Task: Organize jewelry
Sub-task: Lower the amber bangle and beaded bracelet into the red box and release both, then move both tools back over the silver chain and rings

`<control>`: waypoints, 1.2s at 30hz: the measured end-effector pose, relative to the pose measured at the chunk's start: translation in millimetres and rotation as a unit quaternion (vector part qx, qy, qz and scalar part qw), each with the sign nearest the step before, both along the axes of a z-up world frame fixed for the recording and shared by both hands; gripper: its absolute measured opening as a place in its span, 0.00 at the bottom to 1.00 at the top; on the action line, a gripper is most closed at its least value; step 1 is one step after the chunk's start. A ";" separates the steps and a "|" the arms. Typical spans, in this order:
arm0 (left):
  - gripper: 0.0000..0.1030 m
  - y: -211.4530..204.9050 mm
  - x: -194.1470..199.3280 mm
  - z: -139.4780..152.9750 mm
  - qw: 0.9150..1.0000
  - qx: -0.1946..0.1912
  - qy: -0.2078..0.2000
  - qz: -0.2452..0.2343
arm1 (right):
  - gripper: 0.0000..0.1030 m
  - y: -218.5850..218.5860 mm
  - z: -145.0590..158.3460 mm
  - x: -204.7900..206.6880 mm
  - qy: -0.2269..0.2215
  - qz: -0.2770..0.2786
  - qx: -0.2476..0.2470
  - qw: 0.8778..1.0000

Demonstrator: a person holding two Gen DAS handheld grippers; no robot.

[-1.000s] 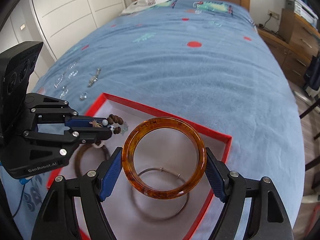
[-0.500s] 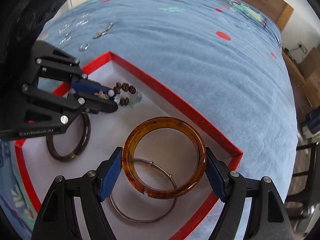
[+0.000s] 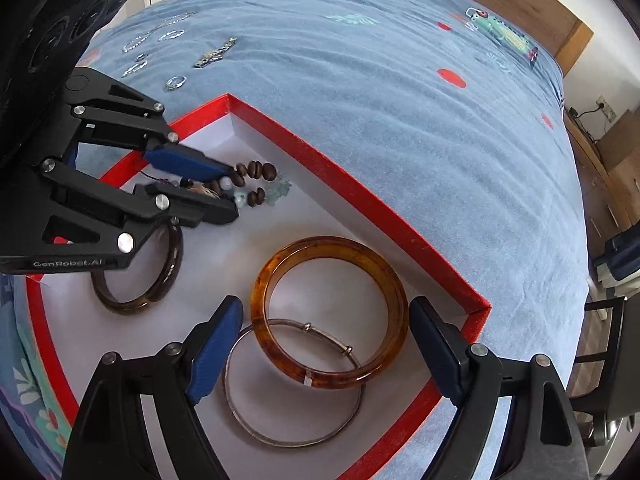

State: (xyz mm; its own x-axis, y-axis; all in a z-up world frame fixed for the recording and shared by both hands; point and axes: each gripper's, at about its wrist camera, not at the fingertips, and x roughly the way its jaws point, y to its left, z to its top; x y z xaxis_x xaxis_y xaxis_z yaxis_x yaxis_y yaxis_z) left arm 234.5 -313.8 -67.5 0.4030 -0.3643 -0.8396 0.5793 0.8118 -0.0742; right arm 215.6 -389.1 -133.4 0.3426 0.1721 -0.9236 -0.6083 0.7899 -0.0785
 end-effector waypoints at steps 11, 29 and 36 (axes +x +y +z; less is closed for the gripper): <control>0.49 -0.1 -13.4 33.5 1.000 0.001 -0.012 -0.003 | 0.81 -31.2 67.3 -48.8 -0.051 -0.053 0.007 0.997; 0.49 127.1 -108.0 146.3 0.995 -0.005 -0.076 0.063 | 0.78 -2.3 190.5 -165.4 -0.134 -0.105 0.049 0.984; 0.49 247.6 -138.3 168.9 0.983 0.006 -0.108 0.149 | 0.76 41.2 212.6 -182.5 -0.160 -0.108 0.085 0.977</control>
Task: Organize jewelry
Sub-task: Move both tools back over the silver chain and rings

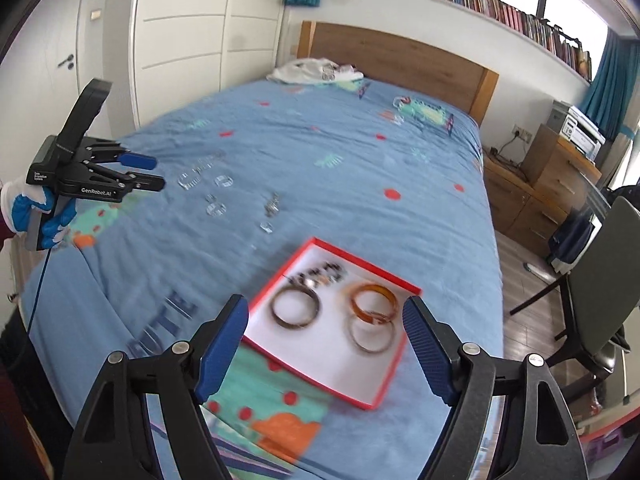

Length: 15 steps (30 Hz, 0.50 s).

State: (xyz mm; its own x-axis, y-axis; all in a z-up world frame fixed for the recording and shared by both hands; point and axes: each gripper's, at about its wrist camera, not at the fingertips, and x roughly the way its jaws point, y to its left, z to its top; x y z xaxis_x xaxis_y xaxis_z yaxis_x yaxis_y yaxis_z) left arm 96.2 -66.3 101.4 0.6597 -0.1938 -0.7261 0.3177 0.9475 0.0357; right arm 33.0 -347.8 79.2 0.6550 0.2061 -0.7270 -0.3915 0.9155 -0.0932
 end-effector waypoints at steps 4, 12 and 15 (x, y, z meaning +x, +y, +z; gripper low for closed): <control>0.49 61.0 -12.6 0.0 0.999 -0.007 -0.003 0.048 | 0.76 31.2 3.2 2.4 -0.006 0.004 0.011 1.000; 0.49 149.5 -25.2 -15.0 0.993 -0.010 0.001 0.119 | 0.76 81.9 -11.3 22.8 0.001 0.011 0.044 0.999; 0.49 167.9 -21.3 -24.3 0.991 -0.017 0.009 0.136 | 0.76 97.5 -19.6 32.4 0.008 0.018 0.053 0.998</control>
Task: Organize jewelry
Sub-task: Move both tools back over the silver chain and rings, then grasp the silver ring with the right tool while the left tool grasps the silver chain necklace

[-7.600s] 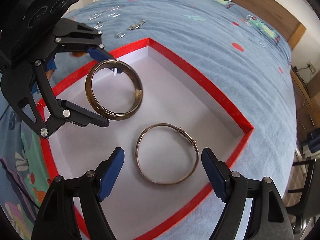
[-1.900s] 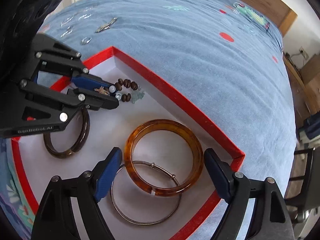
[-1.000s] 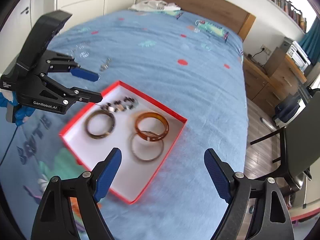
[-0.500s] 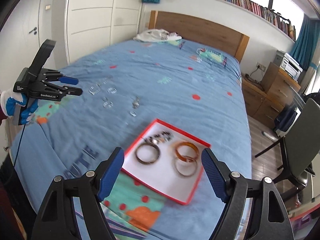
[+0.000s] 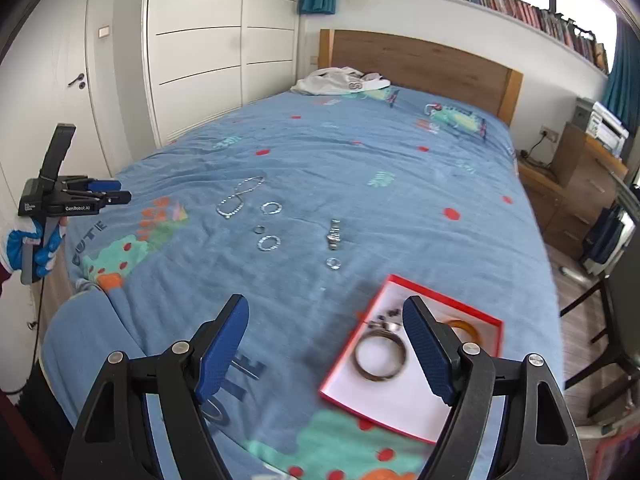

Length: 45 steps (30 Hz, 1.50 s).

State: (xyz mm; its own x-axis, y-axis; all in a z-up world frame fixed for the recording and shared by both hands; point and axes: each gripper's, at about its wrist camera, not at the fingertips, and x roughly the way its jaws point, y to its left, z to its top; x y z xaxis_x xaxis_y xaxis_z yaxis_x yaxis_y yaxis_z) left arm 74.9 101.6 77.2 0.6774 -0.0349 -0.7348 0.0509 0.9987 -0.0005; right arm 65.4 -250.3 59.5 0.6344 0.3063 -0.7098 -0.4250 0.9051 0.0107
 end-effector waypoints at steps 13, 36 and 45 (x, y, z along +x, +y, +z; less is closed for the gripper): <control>0.49 23.1 47.5 -62.7 0.998 -0.031 0.052 0.027 | 0.68 50.2 -60.9 55.2 0.060 0.014 0.035 0.997; 0.49 21.7 155.3 -119.0 0.994 -0.060 0.084 0.022 | 0.57 122.3 -131.3 155.4 0.118 0.078 0.060 0.988; 0.49 10.9 221.6 -130.7 0.993 -0.083 0.084 0.018 | 0.56 164.1 -153.0 199.2 0.123 0.124 0.062 0.983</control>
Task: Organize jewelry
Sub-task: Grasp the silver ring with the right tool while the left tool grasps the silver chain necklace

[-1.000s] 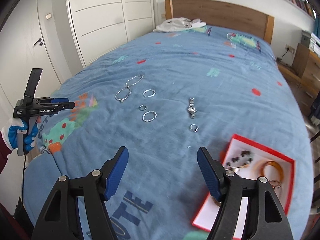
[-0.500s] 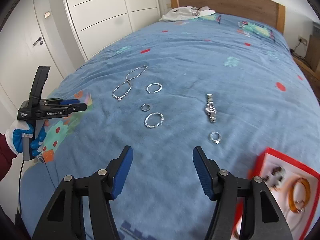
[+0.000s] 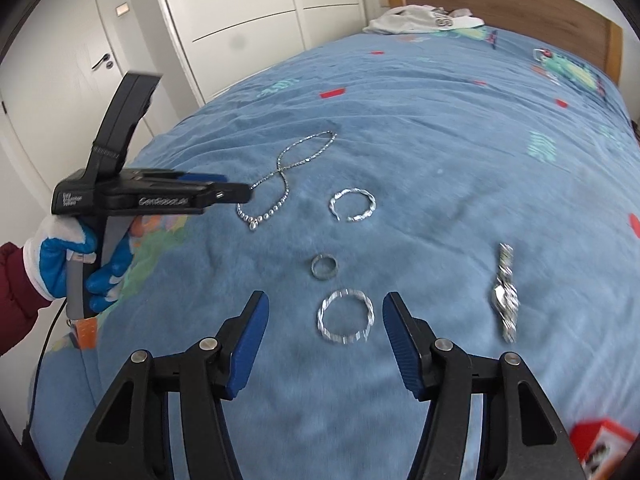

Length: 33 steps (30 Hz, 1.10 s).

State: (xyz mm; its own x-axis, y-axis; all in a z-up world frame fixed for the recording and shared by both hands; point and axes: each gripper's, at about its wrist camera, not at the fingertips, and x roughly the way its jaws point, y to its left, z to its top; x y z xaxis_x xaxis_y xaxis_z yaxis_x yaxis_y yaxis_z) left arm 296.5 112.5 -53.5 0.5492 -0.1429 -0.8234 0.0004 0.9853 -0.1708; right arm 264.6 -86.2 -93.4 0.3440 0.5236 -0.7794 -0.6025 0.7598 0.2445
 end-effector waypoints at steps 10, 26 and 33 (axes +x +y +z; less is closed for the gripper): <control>0.47 -1.9 38.0 -23.5 1.000 -0.004 0.002 0.002 | 0.40 27.9 -36.4 32.3 0.026 0.024 0.000 0.999; 0.02 11.4 22.7 -11.7 0.999 -0.020 -0.019 0.022 | 0.20 43.5 -36.4 27.1 0.031 0.043 0.007 0.999; 0.02 10.9 -15.7 17.3 0.999 -0.012 -0.031 0.021 | 0.20 28.3 -3.2 -2.1 0.021 0.029 0.032 0.999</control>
